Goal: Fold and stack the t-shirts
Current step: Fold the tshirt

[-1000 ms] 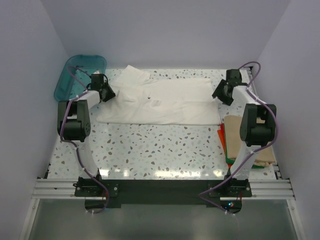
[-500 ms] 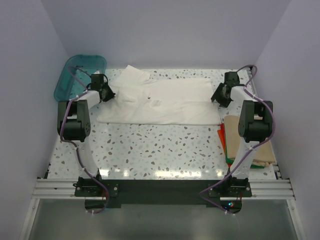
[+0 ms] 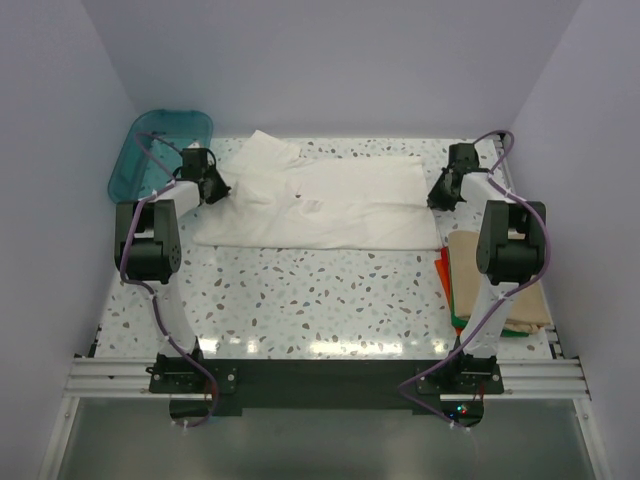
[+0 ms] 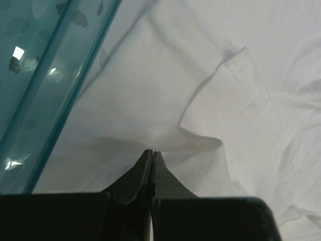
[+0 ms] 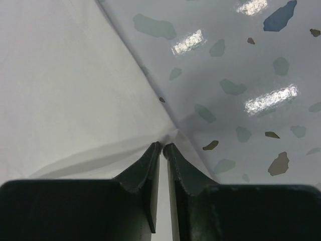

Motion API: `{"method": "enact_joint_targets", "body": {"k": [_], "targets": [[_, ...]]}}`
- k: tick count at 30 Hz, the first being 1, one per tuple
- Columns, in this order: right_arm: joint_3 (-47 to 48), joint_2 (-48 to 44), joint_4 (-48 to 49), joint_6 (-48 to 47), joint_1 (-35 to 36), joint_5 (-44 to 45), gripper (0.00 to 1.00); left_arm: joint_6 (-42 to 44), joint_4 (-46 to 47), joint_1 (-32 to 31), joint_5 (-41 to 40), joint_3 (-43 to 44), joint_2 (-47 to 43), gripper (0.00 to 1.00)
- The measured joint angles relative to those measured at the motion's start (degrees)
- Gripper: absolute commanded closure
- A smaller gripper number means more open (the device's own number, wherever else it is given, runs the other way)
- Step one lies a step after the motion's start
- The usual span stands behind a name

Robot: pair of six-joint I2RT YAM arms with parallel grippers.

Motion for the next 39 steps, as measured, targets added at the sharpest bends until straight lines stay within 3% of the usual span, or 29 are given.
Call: {"method": "enact_joint_targets", "body": {"k": [13, 39], "targets": [[0.00, 0.00, -0.02, 0.11, 0.00, -0.81, 1.00, 0.00, -0.26, 0.00, 0.00, -0.33, -0.96, 1.00], [-0.04, -3.76, -0.35, 0.11, -0.42, -0.83, 0.99, -0.50, -2.49, 0.28, -3.50, -3.28, -6.86, 1.00]]}}
